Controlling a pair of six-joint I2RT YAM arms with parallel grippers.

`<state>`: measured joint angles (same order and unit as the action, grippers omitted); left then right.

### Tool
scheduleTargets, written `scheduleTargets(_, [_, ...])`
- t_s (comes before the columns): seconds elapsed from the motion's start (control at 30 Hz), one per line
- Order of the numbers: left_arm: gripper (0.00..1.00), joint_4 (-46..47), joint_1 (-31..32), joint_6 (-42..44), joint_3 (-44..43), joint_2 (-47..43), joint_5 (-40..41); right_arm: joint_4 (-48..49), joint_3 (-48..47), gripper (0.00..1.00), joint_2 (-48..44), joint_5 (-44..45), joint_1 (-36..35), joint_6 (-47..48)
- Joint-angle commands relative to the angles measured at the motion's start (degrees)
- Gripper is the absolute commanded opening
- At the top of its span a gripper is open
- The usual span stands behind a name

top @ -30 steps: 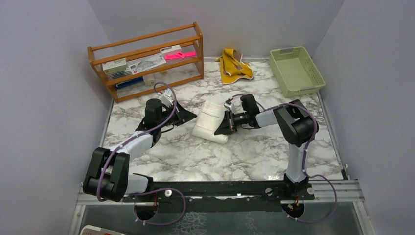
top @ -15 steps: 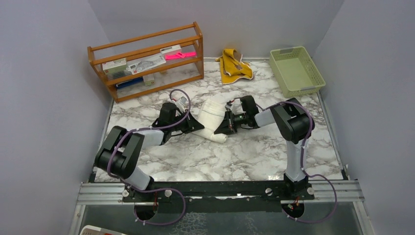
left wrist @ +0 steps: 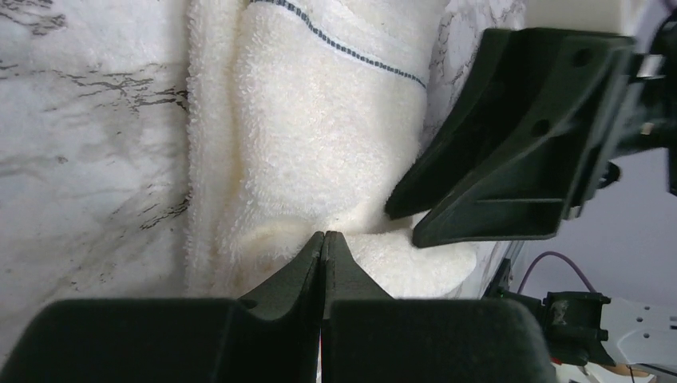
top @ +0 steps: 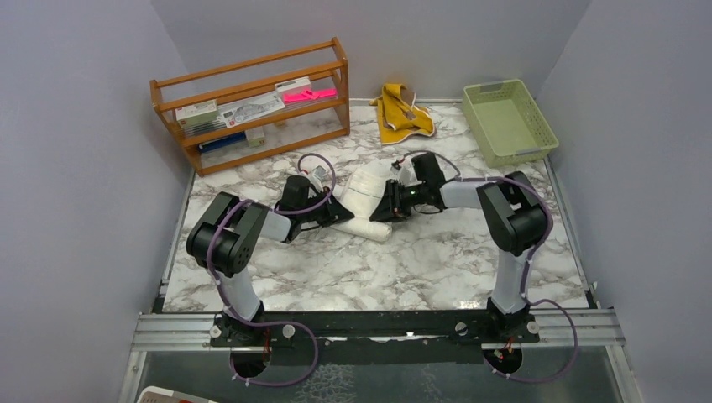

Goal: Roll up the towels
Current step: Roll the towel at the center of the board.

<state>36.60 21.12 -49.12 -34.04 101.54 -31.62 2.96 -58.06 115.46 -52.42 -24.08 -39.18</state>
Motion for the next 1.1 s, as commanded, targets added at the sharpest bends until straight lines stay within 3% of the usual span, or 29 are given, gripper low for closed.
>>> scheduleTargets(0.0, [0.01, -1.9, 0.1, 2.5, 0.0, 2.4, 3.9, -9.6, -1.8, 0.38, -11.5, 22.8, -0.9, 17.7])
scheduleTargets(0.03, [0.01, -2.0, 0.1, 2.5, 0.1, 2.4, 3.8, -8.3, -0.9, 0.44, -14.3, 26.6, -1.5, 19.8])
scheduleTargets(0.17, [0.01, -2.6, 0.1, 2.9, 0.5, 2.6, 3.9, 3.9, 6.2, 0.48, -24.4, 37.8, -8.1, 34.8])
scheduleTargets(0.3, [0.01, -3.1, 0.1, 3.4, 0.5, 2.7, 3.7, 19.8, 19.0, 0.56, -30.8, 36.6, -18.5, 63.4])
scheduleTargets(0.37, [0.01, -3.4, 0.1, 3.6, 0.5, 2.5, 3.9, 21.7, 21.4, 0.57, -30.5, 37.2, -21.6, 71.3])
scheduleTargets(0.63, [0.01, -4.7, 0.0, 4.3, 0.3, 2.1, 4.1, 17.2, 18.4, 0.57, -22.6, 45.1, -27.9, 80.5])
scheduleTargets(1.07, [0.01, -6.1, -0.6, 5.4, 0.0, 1.8, 3.7, 21.2, 16.0, 0.53, -14.7, 54.6, -30.9, 82.9])
